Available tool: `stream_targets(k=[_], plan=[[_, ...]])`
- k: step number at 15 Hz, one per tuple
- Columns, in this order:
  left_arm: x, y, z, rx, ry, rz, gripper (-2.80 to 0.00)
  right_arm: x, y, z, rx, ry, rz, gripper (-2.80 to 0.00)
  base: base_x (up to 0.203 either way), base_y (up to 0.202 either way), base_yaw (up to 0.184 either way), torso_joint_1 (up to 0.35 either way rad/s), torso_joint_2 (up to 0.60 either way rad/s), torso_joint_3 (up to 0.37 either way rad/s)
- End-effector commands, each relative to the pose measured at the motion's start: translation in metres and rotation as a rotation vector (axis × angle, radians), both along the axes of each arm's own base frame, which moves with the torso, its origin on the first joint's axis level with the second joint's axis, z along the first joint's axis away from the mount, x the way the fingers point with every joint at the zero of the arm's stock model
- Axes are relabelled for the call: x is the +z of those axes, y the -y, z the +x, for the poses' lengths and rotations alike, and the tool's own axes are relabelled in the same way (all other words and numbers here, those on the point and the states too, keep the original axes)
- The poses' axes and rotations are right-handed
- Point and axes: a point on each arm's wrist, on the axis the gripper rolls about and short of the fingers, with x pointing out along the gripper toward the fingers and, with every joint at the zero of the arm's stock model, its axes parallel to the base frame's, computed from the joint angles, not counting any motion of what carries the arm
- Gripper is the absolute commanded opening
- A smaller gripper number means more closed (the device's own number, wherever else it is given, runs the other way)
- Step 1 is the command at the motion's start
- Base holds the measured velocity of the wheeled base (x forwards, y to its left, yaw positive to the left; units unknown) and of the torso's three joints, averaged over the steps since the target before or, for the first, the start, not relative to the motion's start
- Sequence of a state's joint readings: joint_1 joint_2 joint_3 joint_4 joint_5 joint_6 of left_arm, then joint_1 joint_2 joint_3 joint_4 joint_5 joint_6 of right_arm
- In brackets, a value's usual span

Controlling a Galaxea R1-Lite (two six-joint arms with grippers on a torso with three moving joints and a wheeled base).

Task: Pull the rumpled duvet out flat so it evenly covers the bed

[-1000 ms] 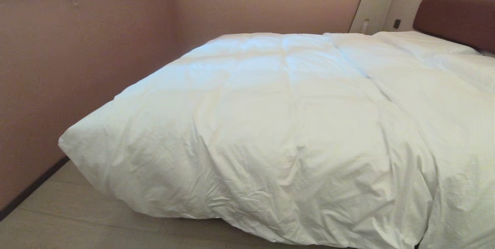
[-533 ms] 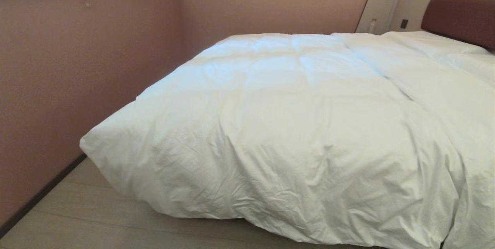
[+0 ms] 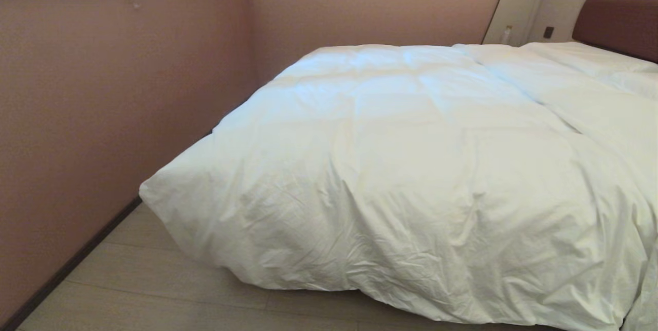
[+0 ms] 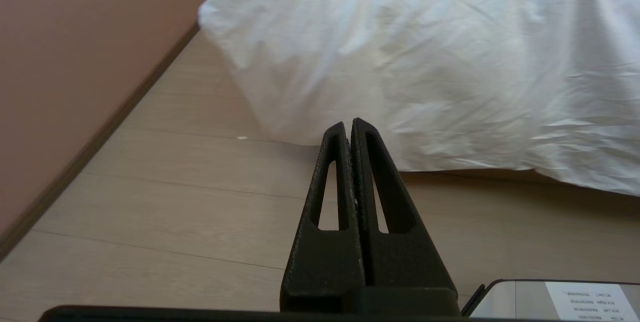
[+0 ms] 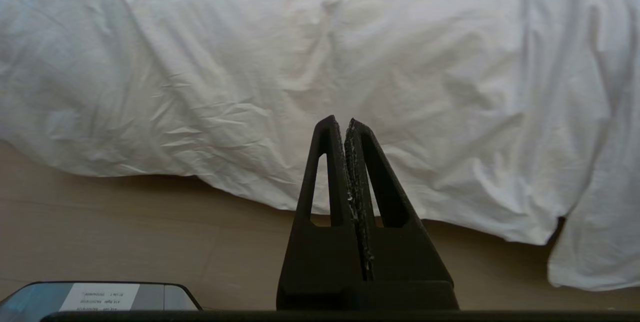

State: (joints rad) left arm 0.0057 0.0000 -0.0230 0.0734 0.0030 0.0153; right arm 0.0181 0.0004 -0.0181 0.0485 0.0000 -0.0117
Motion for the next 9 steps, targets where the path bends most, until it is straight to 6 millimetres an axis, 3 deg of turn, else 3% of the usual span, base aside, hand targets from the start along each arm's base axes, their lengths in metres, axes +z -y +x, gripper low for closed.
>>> stream_targets(k=[1,9], plan=[[0.0,0.0,0.0,0.0,0.0,0.0,-2.8,0.0,0.0,-0.0001,0.0,0.0,0.001,-2.8,0.0,0.194,0.0,0.007,0.0,0.002],[0.0,0.0,0.0,0.001,0.0,0.0,-2.8,0.0,0.0,-0.0001,0.0,0.0,0.0,-2.8,0.0,0.196,0.0,0.006,0.0,0.003]])
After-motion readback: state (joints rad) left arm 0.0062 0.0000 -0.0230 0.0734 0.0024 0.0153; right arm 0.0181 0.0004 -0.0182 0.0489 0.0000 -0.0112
